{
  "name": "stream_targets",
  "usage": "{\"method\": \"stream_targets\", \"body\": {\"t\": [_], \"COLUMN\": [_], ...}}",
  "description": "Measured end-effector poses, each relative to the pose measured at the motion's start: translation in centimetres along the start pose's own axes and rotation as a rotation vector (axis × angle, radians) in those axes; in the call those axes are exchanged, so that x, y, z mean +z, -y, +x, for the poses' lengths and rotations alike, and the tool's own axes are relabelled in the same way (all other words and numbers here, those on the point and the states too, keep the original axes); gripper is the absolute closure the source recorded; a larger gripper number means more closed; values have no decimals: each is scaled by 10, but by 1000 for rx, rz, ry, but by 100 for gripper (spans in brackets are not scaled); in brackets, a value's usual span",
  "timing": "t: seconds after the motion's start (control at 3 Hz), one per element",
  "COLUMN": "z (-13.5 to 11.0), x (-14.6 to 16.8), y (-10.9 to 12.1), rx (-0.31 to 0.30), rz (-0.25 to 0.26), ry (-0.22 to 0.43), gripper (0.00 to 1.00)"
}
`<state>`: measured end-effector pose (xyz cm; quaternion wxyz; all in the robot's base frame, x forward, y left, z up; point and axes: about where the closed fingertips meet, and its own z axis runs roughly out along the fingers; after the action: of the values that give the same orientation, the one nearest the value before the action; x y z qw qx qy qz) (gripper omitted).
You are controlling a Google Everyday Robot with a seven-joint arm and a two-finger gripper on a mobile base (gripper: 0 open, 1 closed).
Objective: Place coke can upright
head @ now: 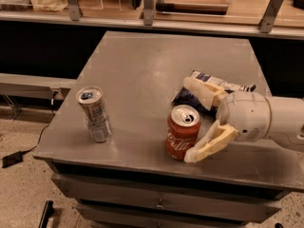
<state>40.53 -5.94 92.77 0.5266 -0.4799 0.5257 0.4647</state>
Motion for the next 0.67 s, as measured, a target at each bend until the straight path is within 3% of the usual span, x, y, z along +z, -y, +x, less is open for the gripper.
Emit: {"method": "stream_targets", "body": {"t": [0.33,0.67], "z": [-14,-41], "x": [-13,-43], "y": [6,13], "rx": [-2,-38], "rz": [18,22], "ry": [-34,-123], "gripper": [0,0]}}
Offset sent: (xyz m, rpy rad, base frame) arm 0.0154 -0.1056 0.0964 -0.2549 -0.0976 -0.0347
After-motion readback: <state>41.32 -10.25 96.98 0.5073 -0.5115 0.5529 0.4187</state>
